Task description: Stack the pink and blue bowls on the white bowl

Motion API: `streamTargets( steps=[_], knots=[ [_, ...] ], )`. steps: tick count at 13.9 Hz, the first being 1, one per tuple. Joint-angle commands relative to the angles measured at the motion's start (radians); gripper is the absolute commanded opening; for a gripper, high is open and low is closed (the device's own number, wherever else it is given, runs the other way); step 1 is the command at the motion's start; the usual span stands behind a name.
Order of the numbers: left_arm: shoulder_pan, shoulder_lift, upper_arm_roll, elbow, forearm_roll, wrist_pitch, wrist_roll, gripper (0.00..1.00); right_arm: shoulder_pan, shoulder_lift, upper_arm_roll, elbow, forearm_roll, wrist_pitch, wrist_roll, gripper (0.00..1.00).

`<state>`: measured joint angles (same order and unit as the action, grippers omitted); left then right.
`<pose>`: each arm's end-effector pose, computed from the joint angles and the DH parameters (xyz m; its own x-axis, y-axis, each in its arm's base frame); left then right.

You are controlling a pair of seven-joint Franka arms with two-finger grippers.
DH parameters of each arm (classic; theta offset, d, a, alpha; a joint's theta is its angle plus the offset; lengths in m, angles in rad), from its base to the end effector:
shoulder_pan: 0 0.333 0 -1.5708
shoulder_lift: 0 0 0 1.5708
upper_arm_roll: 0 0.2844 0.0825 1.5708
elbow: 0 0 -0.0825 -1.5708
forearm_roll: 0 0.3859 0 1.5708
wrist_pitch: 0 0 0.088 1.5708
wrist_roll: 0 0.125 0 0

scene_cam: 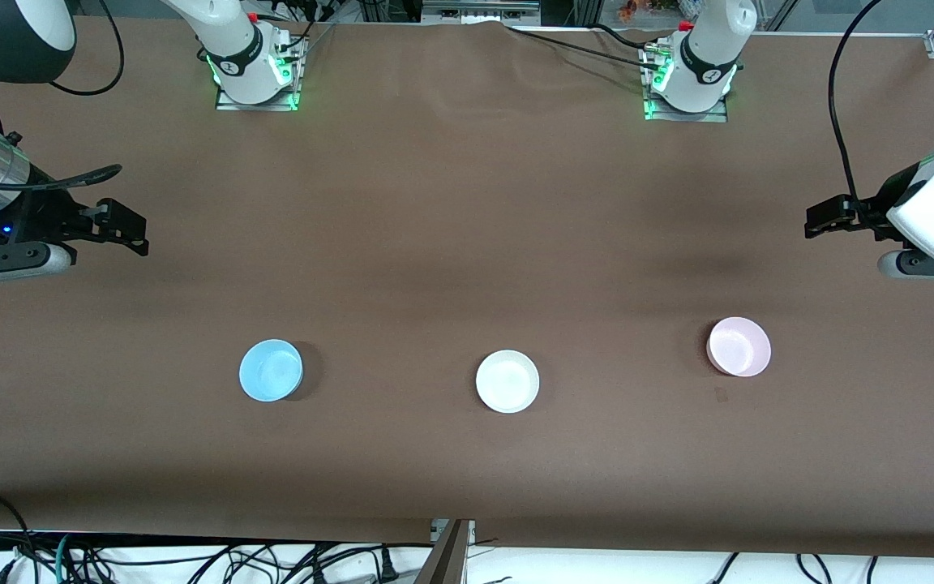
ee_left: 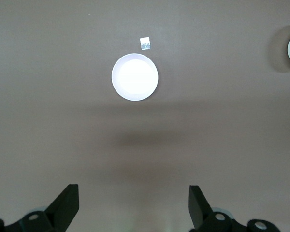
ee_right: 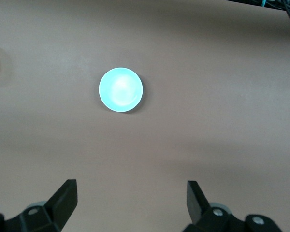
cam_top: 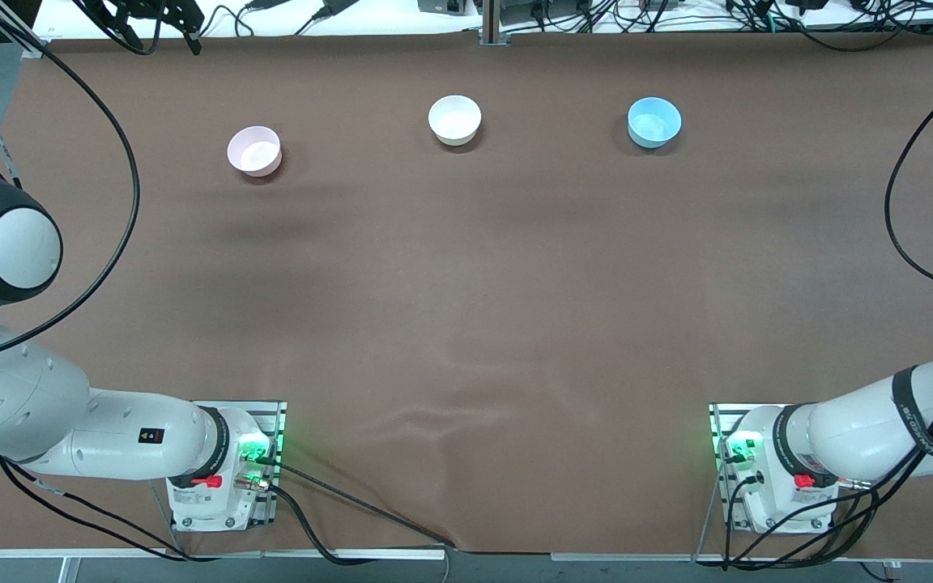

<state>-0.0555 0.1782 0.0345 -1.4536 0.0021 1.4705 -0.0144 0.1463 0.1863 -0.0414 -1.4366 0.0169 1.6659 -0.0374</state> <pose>0.5884 -0.0135 0.5196 0.9870 -0.0057 -0.1604 -0.0075 -0.9999 -0.0105 0.6129 0.0685 0.5385 0.9890 0.1412 0.0435 0.1416 -0.9899 -0.0076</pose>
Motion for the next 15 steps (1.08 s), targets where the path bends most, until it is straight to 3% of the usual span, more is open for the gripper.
streamTargets(
  steps=[1, 9, 15],
  knots=[
    [0.003, -0.008, -0.004, 0.012, 0.013, -0.006, 0.007, 1.00, -0.005, -0.013, 0.002, -0.008, 0.011, 0.008, -0.003, 1.00],
    [0.019, 0.039, 0.010, -0.001, 0.013, 0.016, 0.011, 1.00, -0.004, -0.013, 0.002, -0.008, 0.014, 0.029, -0.003, 1.00],
    [0.088, 0.236, 0.010, -0.037, 0.010, 0.272, 0.014, 1.00, -0.005, -0.013, 0.002, -0.008, 0.012, 0.029, -0.003, 1.00]
  ],
)
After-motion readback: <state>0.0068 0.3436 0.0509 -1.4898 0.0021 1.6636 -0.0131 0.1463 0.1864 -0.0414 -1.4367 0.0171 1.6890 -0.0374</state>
